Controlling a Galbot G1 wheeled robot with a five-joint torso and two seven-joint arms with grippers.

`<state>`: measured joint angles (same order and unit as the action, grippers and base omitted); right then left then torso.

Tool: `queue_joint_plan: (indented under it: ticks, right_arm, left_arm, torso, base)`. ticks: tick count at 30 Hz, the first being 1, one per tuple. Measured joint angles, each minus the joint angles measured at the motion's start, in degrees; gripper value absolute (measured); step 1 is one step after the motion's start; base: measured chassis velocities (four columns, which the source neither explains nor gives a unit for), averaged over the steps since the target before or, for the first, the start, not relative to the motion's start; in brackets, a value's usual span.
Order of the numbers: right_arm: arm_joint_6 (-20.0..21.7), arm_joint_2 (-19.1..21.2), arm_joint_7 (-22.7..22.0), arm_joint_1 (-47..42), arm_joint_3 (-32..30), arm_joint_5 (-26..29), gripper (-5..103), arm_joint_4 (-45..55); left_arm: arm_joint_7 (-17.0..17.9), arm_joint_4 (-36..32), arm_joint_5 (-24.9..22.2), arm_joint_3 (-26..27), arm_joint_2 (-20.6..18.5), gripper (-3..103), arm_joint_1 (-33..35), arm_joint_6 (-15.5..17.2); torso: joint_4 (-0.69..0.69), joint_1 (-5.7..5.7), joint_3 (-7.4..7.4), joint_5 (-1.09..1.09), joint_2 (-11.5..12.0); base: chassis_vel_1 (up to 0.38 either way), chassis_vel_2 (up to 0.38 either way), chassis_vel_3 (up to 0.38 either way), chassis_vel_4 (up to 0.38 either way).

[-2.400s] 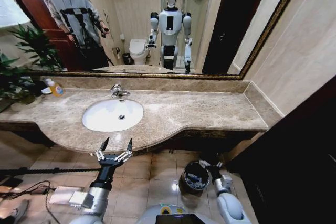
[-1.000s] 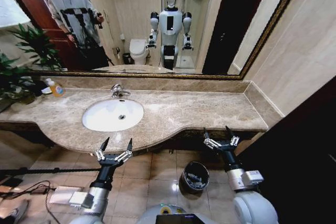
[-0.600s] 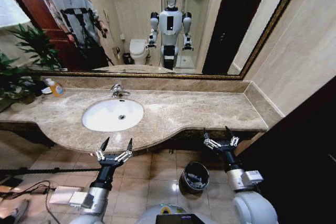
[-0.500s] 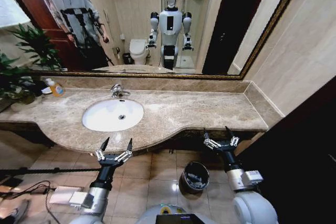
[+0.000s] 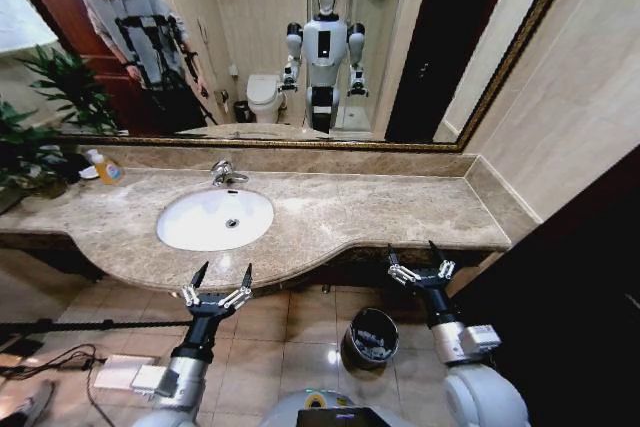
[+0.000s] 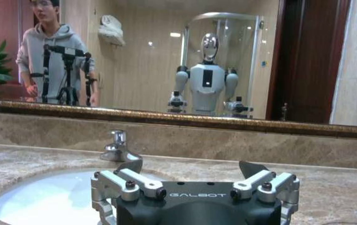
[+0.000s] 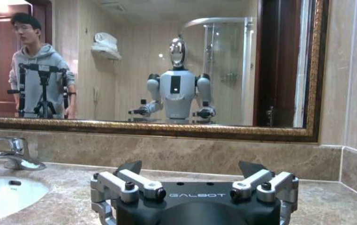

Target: Pick up the trash from the sink and place it in the trash bin.

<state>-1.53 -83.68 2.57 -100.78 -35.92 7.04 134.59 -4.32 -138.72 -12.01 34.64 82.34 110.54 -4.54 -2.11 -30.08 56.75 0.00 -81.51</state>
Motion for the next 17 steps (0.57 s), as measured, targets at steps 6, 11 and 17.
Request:
queue_joint_plan:
  ticks: [6,11,17]
  right_arm:
    - [-0.01,0.0,-0.02,0.0,0.0,0.0,100,-0.01]
    - [-0.01,0.0,-0.03,0.0,0.0,0.0,100,-0.01]
    - [-0.02,0.0,-0.06,0.01,0.0,0.0,100,-0.01]
  left_arm:
    - [0.0,0.0,0.0,0.0,0.0,100,0.0,0.0]
    - [0.0,0.0,0.0,0.0,0.0,100,0.0,0.0]
    - [0.0,0.0,0.0,0.0,0.0,100,0.0,0.0]
  torso:
    - [0.0,0.0,0.0,0.0,0.0]
    - [0.0,0.0,0.0,0.0,0.0]
    - [0.0,0.0,0.0,0.0,0.0]
  base:
    - [0.0,0.0,0.0,0.0]
    - [0.0,0.0,0.0,0.0]
    - [0.0,0.0,0.0,0.0]
